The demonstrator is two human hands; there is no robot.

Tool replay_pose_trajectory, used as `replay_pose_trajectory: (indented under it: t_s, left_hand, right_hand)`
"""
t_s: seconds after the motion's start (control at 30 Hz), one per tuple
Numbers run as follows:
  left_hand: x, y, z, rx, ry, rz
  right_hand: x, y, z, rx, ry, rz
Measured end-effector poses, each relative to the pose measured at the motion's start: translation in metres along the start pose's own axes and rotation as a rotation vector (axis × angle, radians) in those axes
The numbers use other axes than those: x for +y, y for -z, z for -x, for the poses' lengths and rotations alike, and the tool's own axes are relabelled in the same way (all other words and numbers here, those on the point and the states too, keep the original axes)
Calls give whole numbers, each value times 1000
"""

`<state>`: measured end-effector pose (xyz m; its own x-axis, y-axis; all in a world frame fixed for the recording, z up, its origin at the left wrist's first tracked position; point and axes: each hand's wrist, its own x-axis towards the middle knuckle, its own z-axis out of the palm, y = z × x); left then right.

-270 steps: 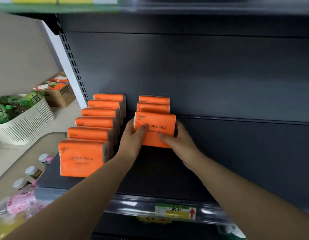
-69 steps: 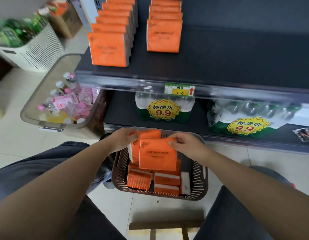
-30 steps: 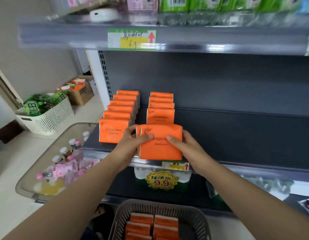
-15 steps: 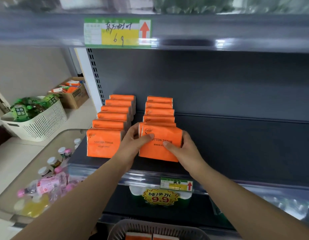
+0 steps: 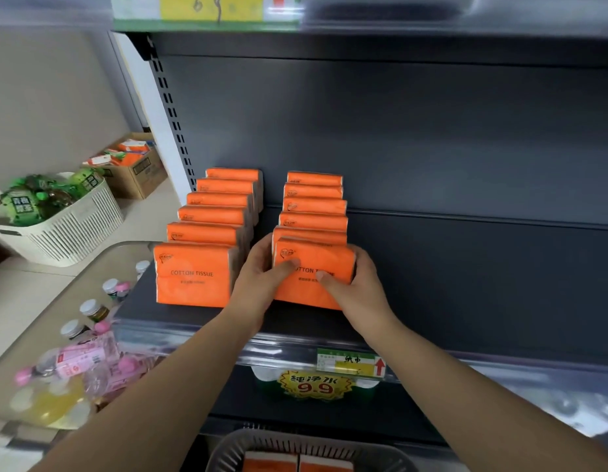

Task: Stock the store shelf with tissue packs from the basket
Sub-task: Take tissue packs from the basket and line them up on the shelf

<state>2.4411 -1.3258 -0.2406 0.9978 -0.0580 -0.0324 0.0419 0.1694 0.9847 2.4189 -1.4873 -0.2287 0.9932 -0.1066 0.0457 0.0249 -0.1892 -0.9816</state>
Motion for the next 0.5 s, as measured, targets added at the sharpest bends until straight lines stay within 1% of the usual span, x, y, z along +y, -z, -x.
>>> replay_pose_trajectory:
  t_s: [0.1,0.27,0.5]
  left_hand:
    - [-1,1,2,-36,-9,-29]
    - [-2,4,4,-51,2,-76]
    - [-3,6,7,-65,35,-137]
  right_hand:
    - [1,-3,1,-17,11,1]
    - [3,-8,1,-69,14,11]
    - [6,-9,2,-60,-26,29]
